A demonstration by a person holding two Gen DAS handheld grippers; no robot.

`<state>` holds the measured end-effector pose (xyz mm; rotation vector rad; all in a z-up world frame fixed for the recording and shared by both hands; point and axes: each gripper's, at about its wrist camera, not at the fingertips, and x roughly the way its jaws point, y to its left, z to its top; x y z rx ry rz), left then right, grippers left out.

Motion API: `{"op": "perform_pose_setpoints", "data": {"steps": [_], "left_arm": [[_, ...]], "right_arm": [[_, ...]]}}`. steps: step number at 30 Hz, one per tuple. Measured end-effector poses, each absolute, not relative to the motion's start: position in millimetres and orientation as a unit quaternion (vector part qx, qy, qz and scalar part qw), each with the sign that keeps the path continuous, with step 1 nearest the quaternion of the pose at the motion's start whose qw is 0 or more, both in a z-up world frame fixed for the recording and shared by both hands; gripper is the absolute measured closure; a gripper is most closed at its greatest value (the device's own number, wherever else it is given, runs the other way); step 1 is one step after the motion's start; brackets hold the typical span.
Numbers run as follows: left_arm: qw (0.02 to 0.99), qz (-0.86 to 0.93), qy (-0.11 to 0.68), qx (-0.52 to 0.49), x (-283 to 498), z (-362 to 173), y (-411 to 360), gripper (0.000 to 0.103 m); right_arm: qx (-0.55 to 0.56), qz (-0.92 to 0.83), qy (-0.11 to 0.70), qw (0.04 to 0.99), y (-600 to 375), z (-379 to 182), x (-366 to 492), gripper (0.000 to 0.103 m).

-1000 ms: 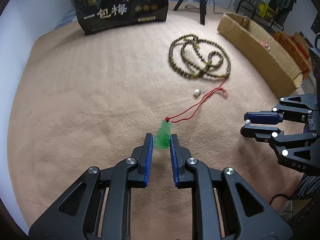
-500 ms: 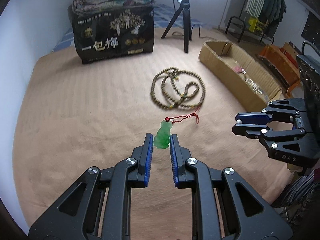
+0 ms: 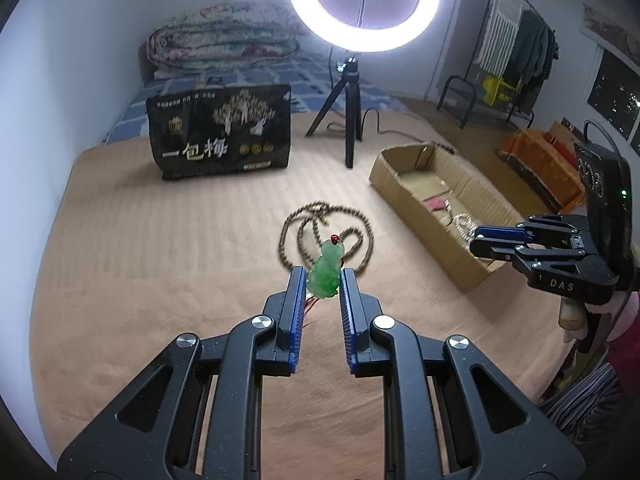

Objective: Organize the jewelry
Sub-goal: 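Lift the jade pendant toward the box with the left tool while the right tool carries the earring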

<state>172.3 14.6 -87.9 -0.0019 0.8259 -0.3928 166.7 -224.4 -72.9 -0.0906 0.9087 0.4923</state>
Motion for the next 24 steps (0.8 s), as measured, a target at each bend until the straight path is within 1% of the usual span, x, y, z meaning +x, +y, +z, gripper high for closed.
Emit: {"op": "perform_pose_setpoints", "data": {"steps": [10, 17, 24], "left_arm": [[0.902, -0.216, 0.374, -0.007, 181.2, -63.1, -16.0, 0.087], [0.902, -0.240, 0.360, -0.004, 203.3, -52.2, -55.8, 0.087], [0.902, -0.260, 0.345, 0.001, 230.5, -40.4, -94.0, 0.087]], "right_arm": [[-0.017, 0.183, 0.418, 0.889, -285.0, -51.0, 169.4, 0.087], [0.010, 0.148, 0.414, 0.898, -322.1, -46.3, 170.5, 0.087], [0.025, 0.134, 0.411, 0.901, -338.7, -44.8, 174.8, 0.087]]}}
